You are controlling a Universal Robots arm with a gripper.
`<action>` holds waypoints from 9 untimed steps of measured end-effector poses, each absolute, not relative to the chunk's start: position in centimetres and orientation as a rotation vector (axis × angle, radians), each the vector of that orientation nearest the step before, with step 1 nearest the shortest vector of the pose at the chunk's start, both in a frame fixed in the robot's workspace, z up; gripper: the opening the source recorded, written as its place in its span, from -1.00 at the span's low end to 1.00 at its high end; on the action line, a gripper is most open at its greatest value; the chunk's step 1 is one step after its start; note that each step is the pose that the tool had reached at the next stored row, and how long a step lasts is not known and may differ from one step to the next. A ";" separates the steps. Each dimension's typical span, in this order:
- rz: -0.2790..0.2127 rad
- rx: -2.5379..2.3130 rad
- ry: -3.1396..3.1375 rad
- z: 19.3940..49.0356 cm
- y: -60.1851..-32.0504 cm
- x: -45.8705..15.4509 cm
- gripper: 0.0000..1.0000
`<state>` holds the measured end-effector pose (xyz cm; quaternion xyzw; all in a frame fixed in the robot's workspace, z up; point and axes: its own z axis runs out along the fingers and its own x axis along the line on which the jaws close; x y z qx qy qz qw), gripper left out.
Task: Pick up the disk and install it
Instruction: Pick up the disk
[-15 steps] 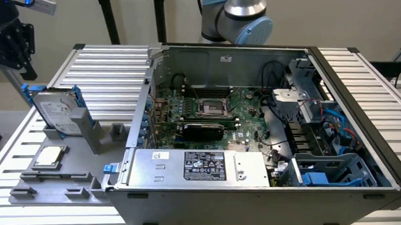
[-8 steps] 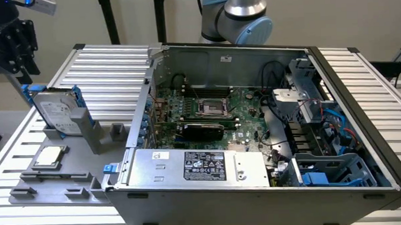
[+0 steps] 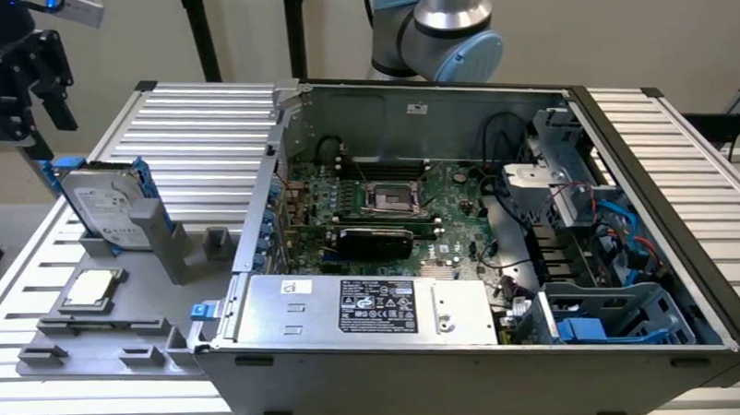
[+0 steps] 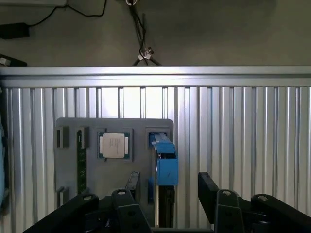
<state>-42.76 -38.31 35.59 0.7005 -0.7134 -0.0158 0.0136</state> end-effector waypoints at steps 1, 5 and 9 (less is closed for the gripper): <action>-0.049 2.182 -2.222 35.6 -38.3 -42.8 0.19; -0.049 2.182 -2.222 35.6 -38.3 -42.8 0.19; -0.049 2.182 -2.222 35.6 -38.3 -42.8 0.19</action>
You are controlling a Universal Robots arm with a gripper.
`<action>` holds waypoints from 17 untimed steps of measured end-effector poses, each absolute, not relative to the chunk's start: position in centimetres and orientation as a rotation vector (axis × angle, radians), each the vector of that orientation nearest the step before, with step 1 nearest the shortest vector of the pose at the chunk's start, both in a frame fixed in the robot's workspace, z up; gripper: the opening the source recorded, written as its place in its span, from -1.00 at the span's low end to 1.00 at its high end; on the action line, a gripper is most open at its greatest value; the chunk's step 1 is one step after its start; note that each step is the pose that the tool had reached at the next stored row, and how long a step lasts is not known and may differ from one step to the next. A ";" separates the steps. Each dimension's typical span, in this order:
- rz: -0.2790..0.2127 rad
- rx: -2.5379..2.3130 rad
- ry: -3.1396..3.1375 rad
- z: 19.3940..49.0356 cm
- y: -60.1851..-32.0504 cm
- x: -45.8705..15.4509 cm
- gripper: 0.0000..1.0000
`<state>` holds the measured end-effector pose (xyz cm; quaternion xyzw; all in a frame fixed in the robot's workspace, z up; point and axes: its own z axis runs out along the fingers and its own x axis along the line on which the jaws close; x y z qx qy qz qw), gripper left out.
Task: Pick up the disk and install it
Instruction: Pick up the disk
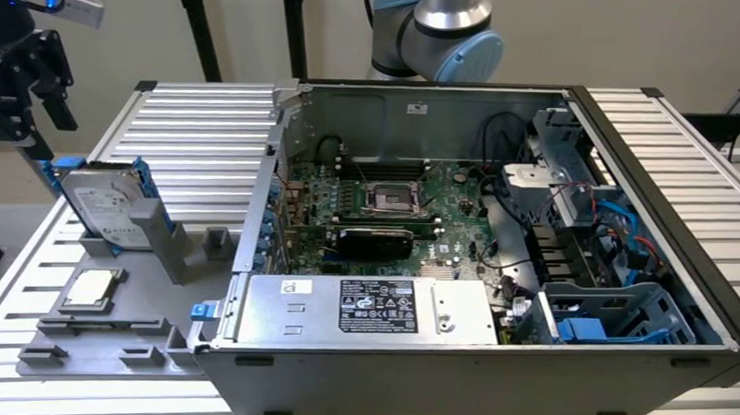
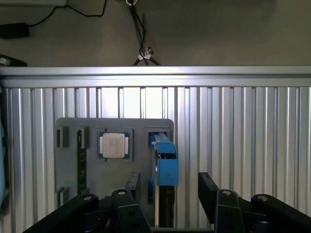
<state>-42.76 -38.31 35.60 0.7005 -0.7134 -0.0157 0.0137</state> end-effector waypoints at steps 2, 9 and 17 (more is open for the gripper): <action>-0.048 2.181 -2.221 35.6 -38.3 -42.8 0.19; -0.047 2.181 -2.221 35.6 -38.3 -42.8 0.22; -0.035 2.187 -2.226 34.7 -38.3 -42.8 0.35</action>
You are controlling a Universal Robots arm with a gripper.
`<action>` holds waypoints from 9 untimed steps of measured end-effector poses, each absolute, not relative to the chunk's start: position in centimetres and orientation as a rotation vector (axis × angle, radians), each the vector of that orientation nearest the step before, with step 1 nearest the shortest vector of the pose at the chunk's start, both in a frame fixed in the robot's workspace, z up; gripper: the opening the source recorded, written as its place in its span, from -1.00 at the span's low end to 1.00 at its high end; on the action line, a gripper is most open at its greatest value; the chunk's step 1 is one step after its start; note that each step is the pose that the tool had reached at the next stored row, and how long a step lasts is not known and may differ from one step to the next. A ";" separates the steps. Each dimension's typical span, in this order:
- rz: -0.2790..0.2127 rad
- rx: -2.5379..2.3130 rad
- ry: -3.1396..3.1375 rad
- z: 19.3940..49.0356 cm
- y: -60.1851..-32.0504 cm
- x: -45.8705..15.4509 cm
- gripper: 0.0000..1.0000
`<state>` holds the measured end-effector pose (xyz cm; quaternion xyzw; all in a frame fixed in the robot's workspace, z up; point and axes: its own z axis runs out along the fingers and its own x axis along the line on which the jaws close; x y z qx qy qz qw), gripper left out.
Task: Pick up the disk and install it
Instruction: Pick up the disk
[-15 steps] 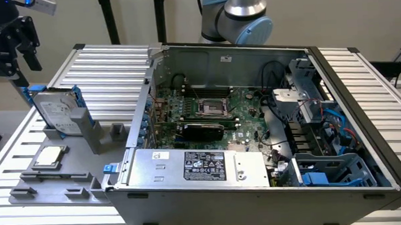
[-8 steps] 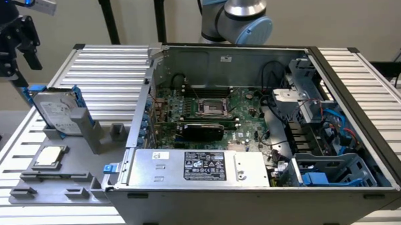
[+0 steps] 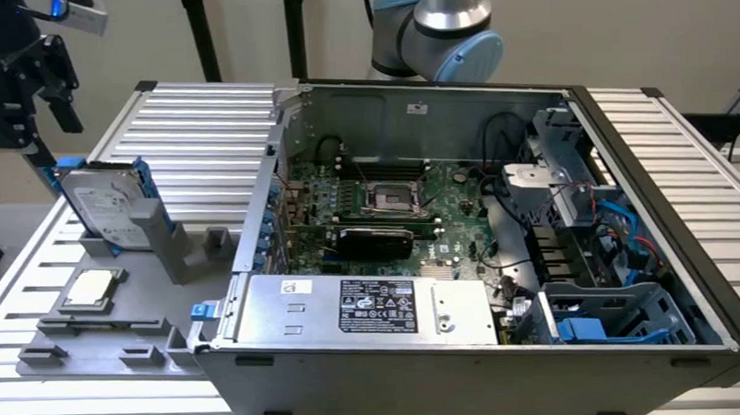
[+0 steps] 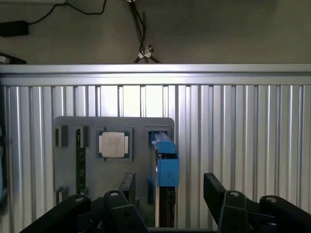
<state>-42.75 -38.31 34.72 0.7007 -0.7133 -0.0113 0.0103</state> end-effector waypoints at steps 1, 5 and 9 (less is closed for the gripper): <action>-0.033 2.188 -2.227 34.5 -38.3 -42.8 0.35; -0.030 2.191 -2.228 33.8 -38.3 -42.8 0.35; -0.029 2.191 -2.228 33.1 -38.3 -43.1 0.35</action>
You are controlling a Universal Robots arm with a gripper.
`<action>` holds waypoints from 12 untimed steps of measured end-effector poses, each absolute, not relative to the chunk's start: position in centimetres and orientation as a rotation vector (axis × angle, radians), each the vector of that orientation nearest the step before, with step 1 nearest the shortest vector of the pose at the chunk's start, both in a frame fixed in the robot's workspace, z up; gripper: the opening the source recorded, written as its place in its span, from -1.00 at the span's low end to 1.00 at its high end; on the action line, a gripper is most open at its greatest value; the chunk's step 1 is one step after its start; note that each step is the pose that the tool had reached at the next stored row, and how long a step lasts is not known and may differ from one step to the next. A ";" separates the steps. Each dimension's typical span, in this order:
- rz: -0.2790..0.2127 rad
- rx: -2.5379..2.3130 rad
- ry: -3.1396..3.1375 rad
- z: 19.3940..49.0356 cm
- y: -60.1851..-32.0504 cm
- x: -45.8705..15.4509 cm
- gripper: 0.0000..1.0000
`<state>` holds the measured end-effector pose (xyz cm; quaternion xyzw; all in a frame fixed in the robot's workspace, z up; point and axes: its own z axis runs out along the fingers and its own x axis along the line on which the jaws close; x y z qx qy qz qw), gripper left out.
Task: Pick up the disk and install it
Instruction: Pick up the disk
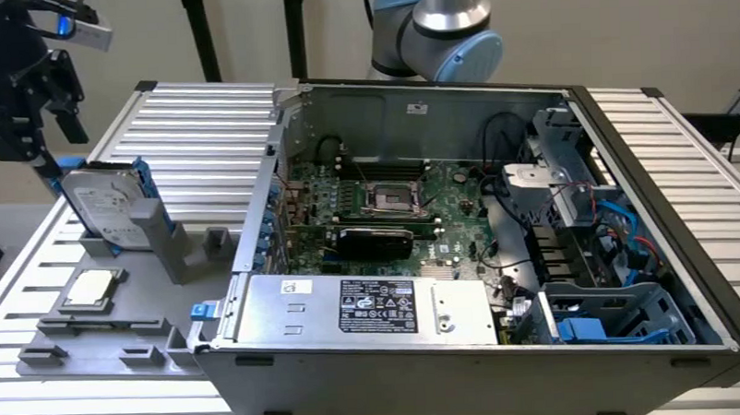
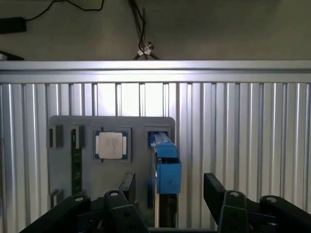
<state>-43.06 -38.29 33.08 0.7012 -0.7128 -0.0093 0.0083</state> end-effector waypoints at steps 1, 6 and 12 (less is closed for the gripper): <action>-0.029 2.191 -2.228 32.9 -38.3 -43.1 0.35; -0.029 2.192 -2.227 32.0 -38.3 -43.2 0.35; -0.029 2.194 -2.225 30.9 -38.3 -43.2 0.35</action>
